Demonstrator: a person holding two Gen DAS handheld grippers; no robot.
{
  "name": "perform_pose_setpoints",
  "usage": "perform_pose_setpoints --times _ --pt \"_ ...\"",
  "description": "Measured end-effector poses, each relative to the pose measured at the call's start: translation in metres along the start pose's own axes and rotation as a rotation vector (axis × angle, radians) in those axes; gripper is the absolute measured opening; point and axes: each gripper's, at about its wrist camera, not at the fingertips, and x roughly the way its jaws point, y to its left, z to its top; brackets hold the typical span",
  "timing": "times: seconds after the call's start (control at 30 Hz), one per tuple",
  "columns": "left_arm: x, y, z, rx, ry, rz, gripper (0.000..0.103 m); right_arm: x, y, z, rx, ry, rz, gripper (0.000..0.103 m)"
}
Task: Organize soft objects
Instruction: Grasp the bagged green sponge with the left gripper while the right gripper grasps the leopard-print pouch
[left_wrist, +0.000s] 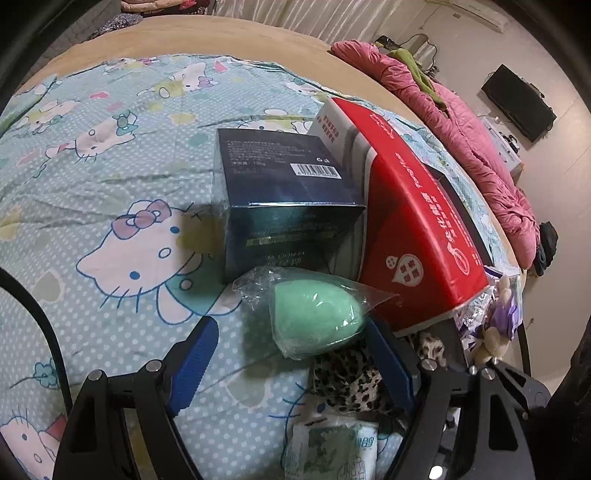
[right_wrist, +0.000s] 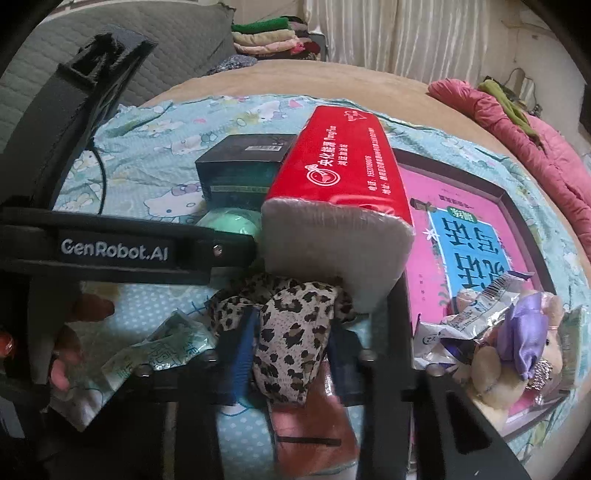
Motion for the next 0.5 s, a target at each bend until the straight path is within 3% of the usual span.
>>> perform_pose_setpoints --times 0.13,0.3,0.5 --pt "0.002 0.002 0.002 -0.01 -0.004 -0.031 0.071 -0.002 -0.005 -0.001 0.011 0.0 0.022 0.017" --pt "0.005 0.0 0.004 0.0 -0.013 -0.068 0.046 -0.007 -0.008 -0.001 0.025 -0.008 0.038 0.016" --pt "0.002 -0.005 0.002 0.024 -0.019 -0.056 0.041 -0.015 -0.009 -0.002 0.027 -0.027 0.052 0.015"
